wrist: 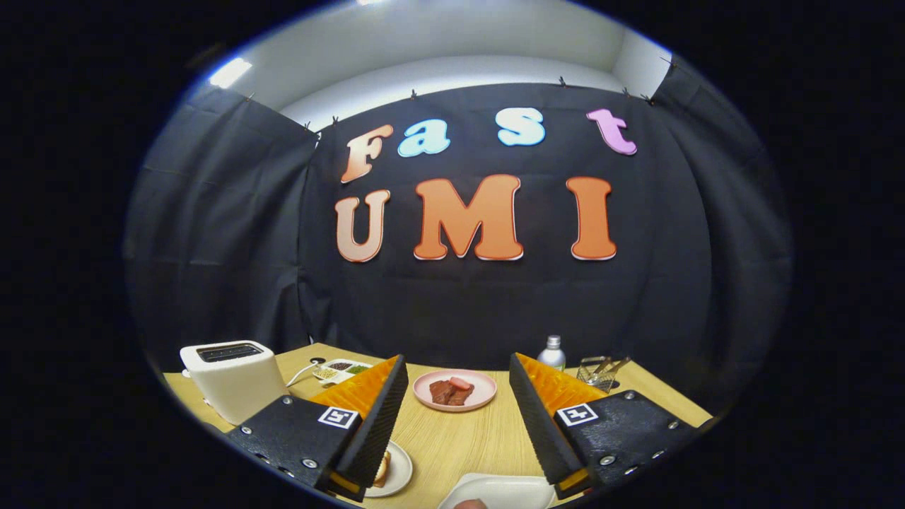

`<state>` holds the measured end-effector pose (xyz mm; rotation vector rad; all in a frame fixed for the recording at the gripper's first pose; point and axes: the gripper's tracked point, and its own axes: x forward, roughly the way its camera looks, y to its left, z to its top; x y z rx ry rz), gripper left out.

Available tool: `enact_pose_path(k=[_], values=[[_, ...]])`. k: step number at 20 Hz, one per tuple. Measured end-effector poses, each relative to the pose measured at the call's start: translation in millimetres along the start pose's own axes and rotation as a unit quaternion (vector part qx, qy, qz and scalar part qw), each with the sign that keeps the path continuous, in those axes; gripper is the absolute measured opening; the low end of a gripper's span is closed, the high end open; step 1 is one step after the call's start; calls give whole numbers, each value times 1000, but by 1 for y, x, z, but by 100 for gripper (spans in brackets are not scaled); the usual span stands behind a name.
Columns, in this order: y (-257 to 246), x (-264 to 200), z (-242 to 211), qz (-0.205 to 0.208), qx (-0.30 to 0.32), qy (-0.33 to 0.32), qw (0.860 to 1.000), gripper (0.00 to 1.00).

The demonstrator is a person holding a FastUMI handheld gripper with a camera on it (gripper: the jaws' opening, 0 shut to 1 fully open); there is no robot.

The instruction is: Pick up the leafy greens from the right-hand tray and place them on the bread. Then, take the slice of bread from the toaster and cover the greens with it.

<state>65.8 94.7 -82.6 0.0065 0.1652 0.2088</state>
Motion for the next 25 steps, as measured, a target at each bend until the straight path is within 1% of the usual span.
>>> enact_pose_path(k=[4, 6, 12, 16, 20, 25], values=[[-24, -13, 33, -38, -41, -82, 995, 89], [-28, -19, 42, -51, -47, -95, 993, 89], [-39, -32, 48, -68, -36, -97, 992, 94], [-41, -40, 48, -69, -14, -101, 992, 97], [-43, -42, 46, -78, -3, -107, 991, 97], [-38, -43, 44, -74, 7, -105, 992, 97]])
